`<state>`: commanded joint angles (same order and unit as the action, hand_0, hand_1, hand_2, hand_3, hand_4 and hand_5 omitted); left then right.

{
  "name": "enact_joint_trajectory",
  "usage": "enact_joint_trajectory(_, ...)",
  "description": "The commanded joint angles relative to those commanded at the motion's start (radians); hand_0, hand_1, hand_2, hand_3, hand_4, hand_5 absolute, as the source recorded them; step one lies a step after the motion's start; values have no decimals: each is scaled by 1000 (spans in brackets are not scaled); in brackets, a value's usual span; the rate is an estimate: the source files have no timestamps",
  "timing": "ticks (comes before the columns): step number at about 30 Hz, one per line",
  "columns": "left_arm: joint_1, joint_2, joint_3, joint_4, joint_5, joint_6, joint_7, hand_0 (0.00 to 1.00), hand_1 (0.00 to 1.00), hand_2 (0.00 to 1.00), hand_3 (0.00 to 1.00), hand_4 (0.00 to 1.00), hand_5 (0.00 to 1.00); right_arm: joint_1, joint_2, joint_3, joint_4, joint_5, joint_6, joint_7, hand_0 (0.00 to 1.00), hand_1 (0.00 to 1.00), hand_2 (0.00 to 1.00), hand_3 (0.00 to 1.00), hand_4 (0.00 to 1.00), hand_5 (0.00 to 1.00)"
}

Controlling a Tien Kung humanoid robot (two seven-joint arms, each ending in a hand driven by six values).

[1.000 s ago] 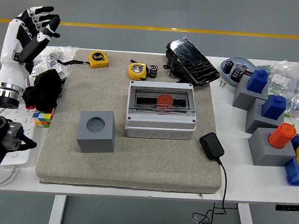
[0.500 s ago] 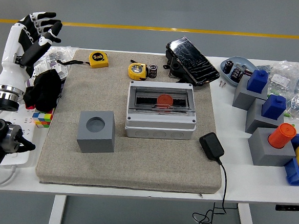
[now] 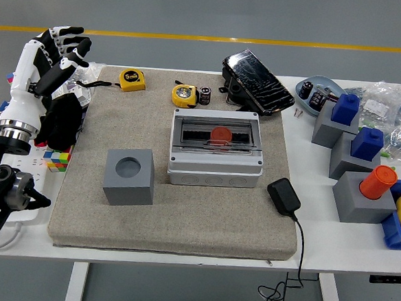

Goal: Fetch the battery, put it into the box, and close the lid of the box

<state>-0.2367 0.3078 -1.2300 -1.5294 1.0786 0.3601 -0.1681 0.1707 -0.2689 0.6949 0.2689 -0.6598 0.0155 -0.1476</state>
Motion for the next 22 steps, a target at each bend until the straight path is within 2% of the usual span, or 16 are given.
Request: enact_joint_trajectory(22, -8, -3, 4, 3, 1, -4, 10, 389, 597, 623, 634, 920, 486, -2, 4, 2, -3, 0, 3, 0, 665, 659, 623, 530, 905, 489)
